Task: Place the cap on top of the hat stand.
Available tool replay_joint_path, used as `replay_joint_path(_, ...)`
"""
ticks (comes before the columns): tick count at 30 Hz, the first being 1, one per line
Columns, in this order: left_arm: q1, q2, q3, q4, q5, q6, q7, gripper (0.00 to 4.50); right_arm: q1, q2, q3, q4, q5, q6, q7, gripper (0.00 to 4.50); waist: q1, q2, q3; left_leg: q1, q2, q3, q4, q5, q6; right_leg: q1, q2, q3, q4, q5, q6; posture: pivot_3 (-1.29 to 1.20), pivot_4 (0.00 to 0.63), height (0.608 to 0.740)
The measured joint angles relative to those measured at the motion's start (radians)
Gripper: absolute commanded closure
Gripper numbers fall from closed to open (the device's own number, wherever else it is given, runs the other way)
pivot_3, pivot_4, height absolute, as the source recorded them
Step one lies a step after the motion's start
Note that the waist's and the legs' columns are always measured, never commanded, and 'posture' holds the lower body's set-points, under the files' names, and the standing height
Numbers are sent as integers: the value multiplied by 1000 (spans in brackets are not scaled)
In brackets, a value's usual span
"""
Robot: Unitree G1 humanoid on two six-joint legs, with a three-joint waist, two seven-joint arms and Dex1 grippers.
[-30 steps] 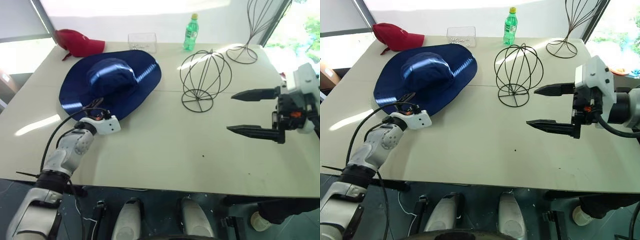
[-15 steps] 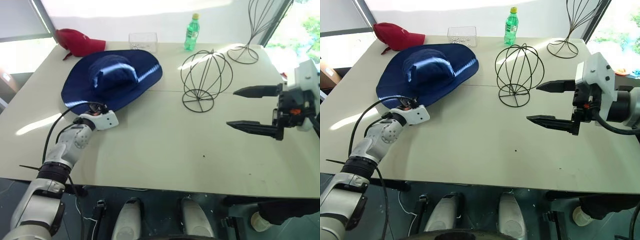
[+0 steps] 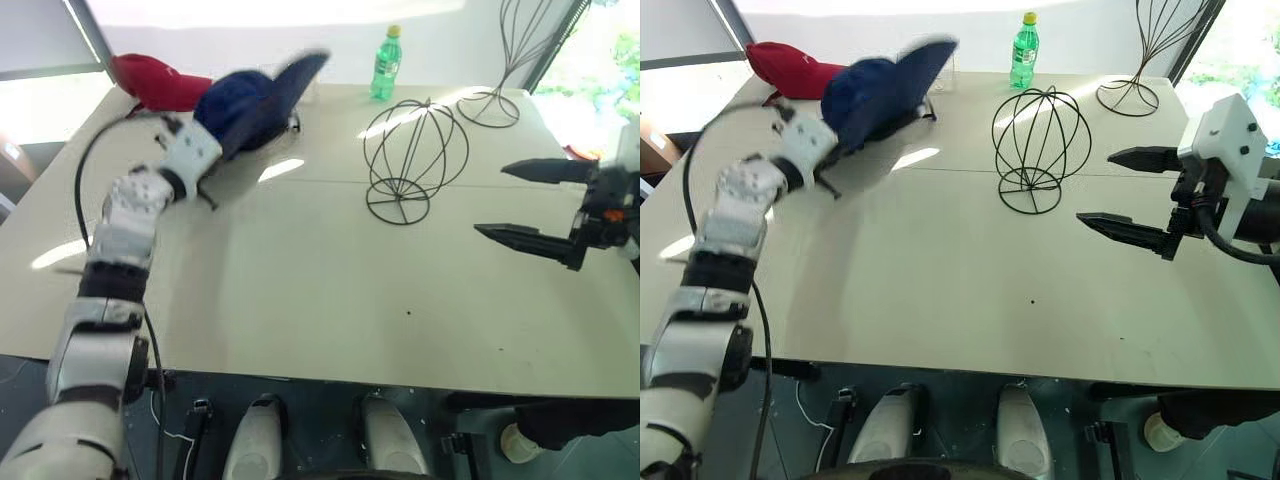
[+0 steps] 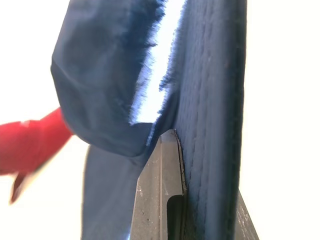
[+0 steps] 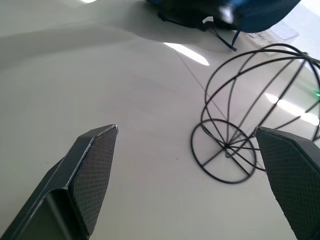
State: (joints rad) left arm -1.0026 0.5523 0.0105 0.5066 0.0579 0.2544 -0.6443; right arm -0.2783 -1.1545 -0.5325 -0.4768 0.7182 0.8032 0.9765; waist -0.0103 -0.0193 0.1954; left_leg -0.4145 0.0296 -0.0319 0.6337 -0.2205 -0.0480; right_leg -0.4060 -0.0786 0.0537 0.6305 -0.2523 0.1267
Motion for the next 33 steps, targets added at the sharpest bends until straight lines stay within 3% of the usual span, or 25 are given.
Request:
replay_joint_path(7, -258, -111, -48, 52, -31, -73, -28, 4475, 83, -1, -129, -36, 7, 44, -19, 0, -1, 0, 0, -1, 0, 0, -2, 0, 0, -1, 0, 0, -1, 1, 4, 0, 150, 739)
replay_joint_path(13, -328, -185, -156, 118, 26, -282, -43, 4475, 204, -1, -301, -27, -37, 82, 3, 0, -4, 0, 0, -2, -1, 0, -2, 0, 0, -1, 0, 1, -1, 0, 5, 0, 150, 739)
replay_joint_path(17, -327, -138, -334, 131, 248, -625, 29, 4475, 264, 17, -409, -41, -46, 116, 3, 0, -5, 0, 0, -1, 0, 0, -3, 0, 0, -2, 0, 1, -1, 0, 5, 0, 150, 739)
replay_joint_path(22, -273, -75, -456, 150, 473, -889, 183, 4475, 280, 43, -475, -86, -26, 165, -24, 0, -4, 0, 0, -1, 0, 1, -1, 0, 0, -2, 0, 1, -1, 0, 5, 0, 150, 739)
replay_joint_path(27, -217, -1, -555, 149, 783, -967, 524, 4475, 309, 80, -504, -112, -25, 185, -48, 0, -2, -1, 1, -2, -1, 1, 0, 0, 0, -2, 0, 2, -1, 0, 5, 0, 150, 739)
replay_joint_path(33, -127, 5, -586, 153, 885, -957, 674, 4475, 310, 81, -504, -123, -7, 186, -77, 0, -2, 0, 0, -2, -1, 1, 0, 0, 0, -2, 0, 1, 0, 0, 5, 0, 150, 739)
